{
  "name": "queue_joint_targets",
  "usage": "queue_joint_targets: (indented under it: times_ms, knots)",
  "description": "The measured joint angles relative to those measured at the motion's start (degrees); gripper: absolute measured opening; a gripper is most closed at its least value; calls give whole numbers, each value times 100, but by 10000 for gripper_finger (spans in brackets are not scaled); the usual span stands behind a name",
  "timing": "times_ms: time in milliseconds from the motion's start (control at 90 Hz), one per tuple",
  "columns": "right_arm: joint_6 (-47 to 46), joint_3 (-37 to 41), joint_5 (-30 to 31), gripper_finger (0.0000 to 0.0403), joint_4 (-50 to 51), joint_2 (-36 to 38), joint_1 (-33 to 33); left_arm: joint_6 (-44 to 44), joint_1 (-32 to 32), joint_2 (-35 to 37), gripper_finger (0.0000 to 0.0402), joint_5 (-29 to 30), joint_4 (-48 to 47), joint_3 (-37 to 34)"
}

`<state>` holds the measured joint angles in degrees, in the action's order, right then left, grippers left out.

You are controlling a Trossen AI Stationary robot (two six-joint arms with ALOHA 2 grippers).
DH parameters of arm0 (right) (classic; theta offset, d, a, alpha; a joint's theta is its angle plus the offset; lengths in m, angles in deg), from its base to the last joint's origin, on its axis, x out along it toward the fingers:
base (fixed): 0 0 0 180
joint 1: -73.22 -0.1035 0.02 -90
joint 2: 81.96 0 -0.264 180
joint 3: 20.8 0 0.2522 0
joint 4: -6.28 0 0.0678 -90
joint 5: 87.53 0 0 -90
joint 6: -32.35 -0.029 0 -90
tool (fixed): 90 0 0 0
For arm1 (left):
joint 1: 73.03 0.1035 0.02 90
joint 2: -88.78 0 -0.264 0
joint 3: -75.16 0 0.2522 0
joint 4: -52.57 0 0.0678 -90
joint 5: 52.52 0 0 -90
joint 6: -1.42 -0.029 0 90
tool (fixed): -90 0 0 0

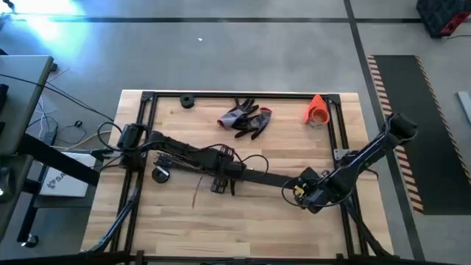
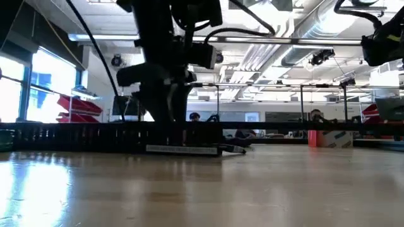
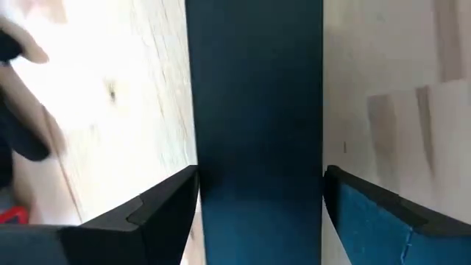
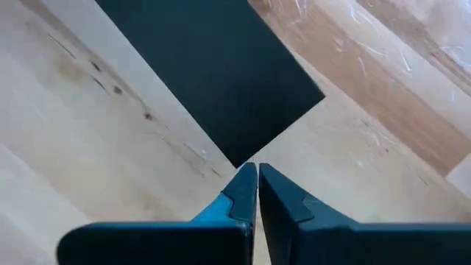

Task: Ziptie cables
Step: Close the black cable duct

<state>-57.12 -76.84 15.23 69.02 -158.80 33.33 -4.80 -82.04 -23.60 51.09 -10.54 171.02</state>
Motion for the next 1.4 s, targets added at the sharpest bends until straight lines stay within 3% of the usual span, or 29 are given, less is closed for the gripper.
queue_joint_targets:
  times_ms: [156, 344, 522, 711, 967, 1400]
  knots:
    - [28, 0, -35, 0, 4, 0, -1, 145, 43, 2, 266, -190, -1201, 303]
    - [130, 0, -38, 0, 2, 0, -1, 316, 37, 3, 266, -228, -2025, -14]
    - [149, 0, -31, 0, 1, 0, -65, 333, 50, 44, 266, -61, -1998, -403]
    - [25, 0, 14, 0, 2, 0, -235, 415, 53, 25, 266, 235, -2211, -348]
    - [-46, 0, 73, 0, -4, 0, -292, 708, 177, 361, 266, -552, -2584, -225]
    - [-44, 0, 174, 0, -55, 0, -292, 344, 744, 346, 266, -752, -1986, -1292]
